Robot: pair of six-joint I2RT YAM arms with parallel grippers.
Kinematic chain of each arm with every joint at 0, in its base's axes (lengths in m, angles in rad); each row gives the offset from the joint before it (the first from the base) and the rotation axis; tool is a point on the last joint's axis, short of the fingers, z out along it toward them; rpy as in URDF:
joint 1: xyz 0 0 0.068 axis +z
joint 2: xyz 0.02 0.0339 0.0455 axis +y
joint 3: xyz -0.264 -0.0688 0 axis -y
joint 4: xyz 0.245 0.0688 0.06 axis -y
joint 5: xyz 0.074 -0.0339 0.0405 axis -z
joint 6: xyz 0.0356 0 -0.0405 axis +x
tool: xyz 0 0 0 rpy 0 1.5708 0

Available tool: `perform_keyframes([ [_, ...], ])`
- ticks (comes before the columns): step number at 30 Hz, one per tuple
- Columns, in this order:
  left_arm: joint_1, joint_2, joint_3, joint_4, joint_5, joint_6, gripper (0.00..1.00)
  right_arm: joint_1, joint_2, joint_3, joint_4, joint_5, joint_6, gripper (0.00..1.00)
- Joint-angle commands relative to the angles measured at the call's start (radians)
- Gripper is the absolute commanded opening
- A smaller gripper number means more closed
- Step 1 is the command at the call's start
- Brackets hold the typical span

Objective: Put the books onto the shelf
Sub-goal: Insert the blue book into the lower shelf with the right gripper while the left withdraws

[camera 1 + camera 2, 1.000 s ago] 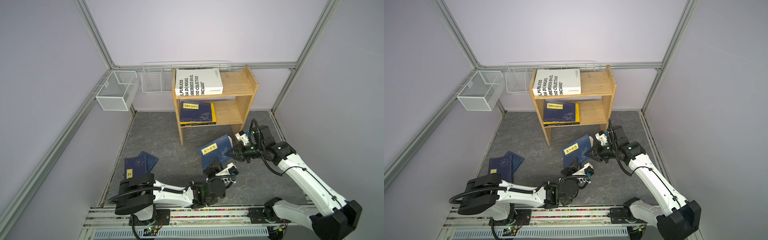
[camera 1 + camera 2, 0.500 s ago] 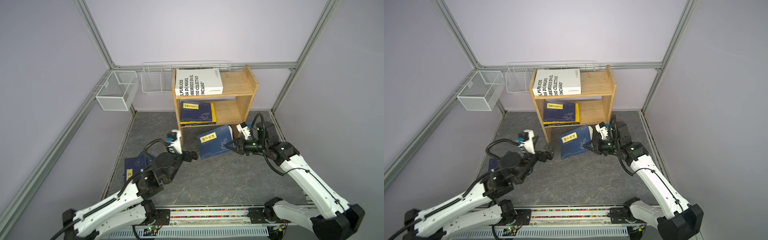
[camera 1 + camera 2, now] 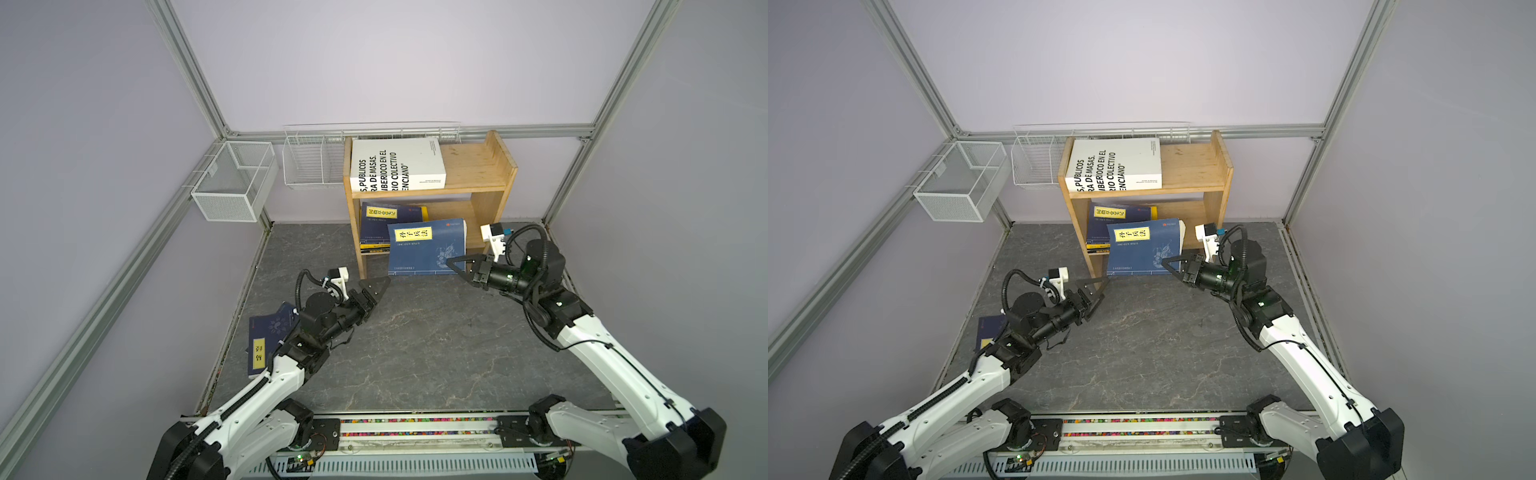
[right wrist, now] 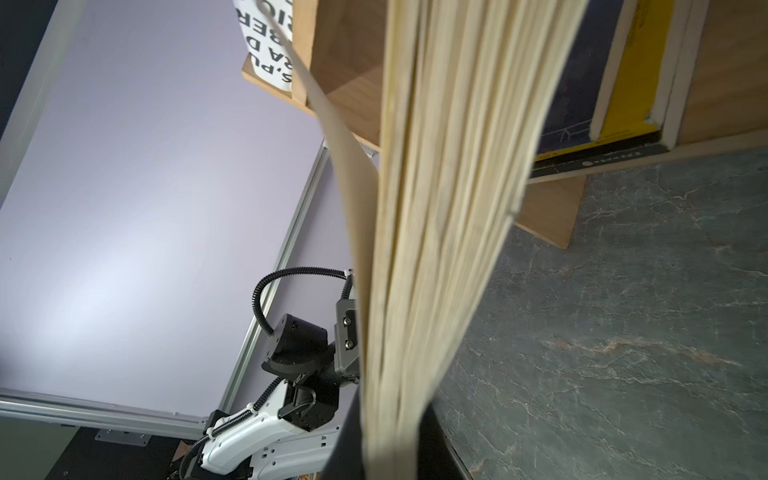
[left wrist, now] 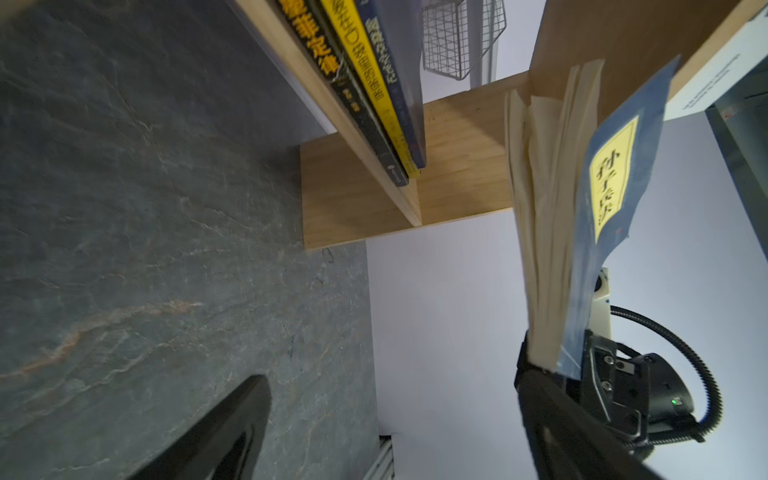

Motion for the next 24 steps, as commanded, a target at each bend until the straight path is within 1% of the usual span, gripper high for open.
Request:
perform_keyframes([
  [1,0.001,0.021,0.027,0.293,0.064,-0.133,0.94,0.006,-0.007,-0.011,0.145,0.019,0.061,0.11],
  [5,-0.012,0.085,0.046,0.425,0.062,-0.169,0.93,0.016,0.027,-0.02,0.194,0.035,0.101,0.11],
  [8,-0.032,0.132,0.072,0.459,0.048,-0.173,0.92,0.023,0.057,-0.033,0.261,0.057,0.138,0.11],
  [10,-0.04,0.169,0.082,0.497,0.027,-0.175,0.89,0.03,0.084,-0.031,0.31,0.058,0.166,0.11],
  [13,-0.054,0.237,0.099,0.626,0.004,-0.193,0.85,0.044,0.126,-0.01,0.337,0.049,0.18,0.11],
  [17,-0.082,0.324,0.151,0.67,-0.006,-0.202,0.74,0.072,0.163,0.009,0.37,0.057,0.188,0.11],
  [20,-0.103,0.376,0.188,0.726,-0.036,-0.172,0.66,0.087,0.182,0.002,0.399,0.074,0.205,0.11],
  [24,-0.117,0.407,0.233,0.672,-0.086,-0.105,0.44,0.094,0.193,-0.035,0.458,0.124,0.245,0.12],
])
